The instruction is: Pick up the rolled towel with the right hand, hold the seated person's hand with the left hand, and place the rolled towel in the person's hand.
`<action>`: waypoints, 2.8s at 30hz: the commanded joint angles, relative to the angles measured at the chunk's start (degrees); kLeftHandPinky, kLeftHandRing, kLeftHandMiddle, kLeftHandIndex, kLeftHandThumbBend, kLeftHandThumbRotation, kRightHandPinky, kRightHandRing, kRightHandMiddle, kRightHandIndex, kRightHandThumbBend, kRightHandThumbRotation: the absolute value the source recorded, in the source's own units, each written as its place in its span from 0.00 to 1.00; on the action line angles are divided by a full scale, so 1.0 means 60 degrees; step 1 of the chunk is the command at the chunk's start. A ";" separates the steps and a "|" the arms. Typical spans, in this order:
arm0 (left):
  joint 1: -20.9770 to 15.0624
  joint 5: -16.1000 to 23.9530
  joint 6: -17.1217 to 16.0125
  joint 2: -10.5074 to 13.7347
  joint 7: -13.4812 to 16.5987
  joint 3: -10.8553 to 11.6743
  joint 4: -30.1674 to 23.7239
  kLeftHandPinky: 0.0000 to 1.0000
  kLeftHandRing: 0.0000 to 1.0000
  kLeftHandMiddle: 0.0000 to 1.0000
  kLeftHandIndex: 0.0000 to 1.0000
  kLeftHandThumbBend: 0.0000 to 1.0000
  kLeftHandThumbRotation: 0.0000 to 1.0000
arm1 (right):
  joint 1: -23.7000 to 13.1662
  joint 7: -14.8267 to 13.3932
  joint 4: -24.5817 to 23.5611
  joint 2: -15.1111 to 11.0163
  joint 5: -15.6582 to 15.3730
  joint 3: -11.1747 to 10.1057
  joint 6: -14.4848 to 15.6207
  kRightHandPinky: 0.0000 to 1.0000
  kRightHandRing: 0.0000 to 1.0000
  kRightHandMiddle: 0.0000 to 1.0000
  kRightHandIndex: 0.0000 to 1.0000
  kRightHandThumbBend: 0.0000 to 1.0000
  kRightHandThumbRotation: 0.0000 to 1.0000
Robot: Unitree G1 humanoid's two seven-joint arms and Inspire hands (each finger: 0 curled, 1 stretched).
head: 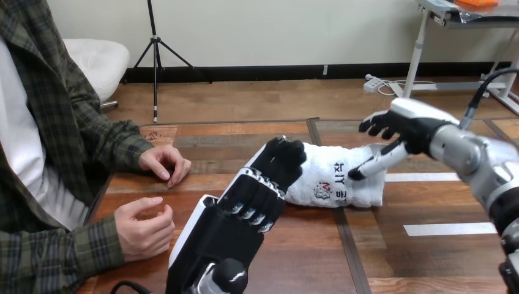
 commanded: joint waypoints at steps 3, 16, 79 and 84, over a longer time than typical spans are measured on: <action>0.1640 -0.0298 -0.0051 -0.0014 -0.0235 -0.0551 -0.0730 0.95 0.94 0.92 0.89 1.00 0.66 | -0.0764 -0.0476 0.0265 0.0347 -0.0155 0.0227 -0.0281 0.80 0.87 0.88 0.86 1.00 0.41; 0.1822 -0.0422 -0.0060 -0.0141 -0.0447 -0.0722 -0.0890 0.93 0.92 0.90 0.87 1.00 0.65 | -0.0648 -0.0404 0.0416 0.0575 -0.0375 0.0470 -0.0214 0.79 0.87 0.88 0.87 1.00 0.42; 0.2013 -0.0574 -0.1162 -0.0363 -0.0201 -0.1605 -0.0875 0.88 0.89 0.87 0.87 0.98 0.63 | 0.0237 -0.1086 0.0675 0.1616 -0.1082 0.1672 0.0036 0.83 0.89 0.87 0.84 1.00 0.55; 0.1972 -0.0775 -0.1266 -0.0369 -0.0328 -0.1515 -0.0829 0.88 0.88 0.86 0.87 0.99 0.62 | 0.0440 -0.1649 0.0626 0.1732 -0.1002 0.1600 0.0139 0.67 0.76 0.77 0.74 1.00 0.34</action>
